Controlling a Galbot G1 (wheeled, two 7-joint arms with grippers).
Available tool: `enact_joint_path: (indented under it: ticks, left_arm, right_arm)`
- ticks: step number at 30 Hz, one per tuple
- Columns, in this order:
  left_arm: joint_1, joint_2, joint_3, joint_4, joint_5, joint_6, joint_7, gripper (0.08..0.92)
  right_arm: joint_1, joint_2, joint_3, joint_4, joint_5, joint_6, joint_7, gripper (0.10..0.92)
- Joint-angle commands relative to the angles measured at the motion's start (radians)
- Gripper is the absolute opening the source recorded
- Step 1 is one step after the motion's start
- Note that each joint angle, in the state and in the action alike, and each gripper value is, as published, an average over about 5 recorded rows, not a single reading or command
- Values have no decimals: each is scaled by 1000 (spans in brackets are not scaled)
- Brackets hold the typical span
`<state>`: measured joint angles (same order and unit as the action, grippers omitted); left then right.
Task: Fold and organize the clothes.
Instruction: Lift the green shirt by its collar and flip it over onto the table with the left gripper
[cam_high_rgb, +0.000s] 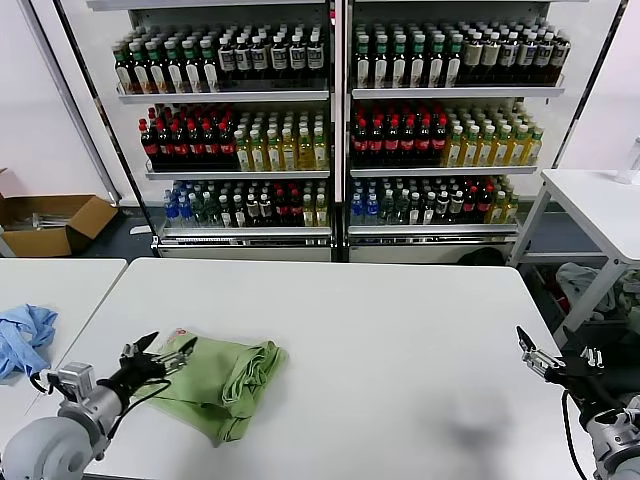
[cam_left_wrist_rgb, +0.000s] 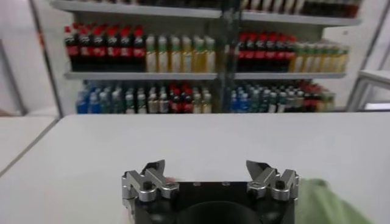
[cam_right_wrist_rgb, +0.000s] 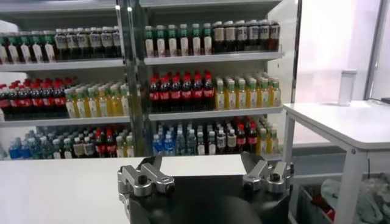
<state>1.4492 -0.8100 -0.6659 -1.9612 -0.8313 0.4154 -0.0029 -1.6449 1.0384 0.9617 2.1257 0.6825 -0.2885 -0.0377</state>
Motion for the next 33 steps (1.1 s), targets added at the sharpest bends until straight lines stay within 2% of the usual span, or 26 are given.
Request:
enact_joint_path:
  ticks: [1, 19, 24, 33]
  left_arm:
    - [-104, 26, 39, 208, -64, 13, -22, 823]
    - [-92, -14, 92, 224, -8, 11, 5, 822]
    - [-88, -16, 91, 220, -9, 11, 14, 786]
    - [-73, -19, 93, 203, -10, 12, 35, 514]
  right_arm:
    - [7, 3, -15, 9, -10, -4, 3, 823]
    - [13, 1, -15, 23, -8, -12, 7, 823]
    - [8, 2, -8, 27, -6, -11, 6, 823]
    - [6, 1, 1, 30, -2, -11, 6, 823]
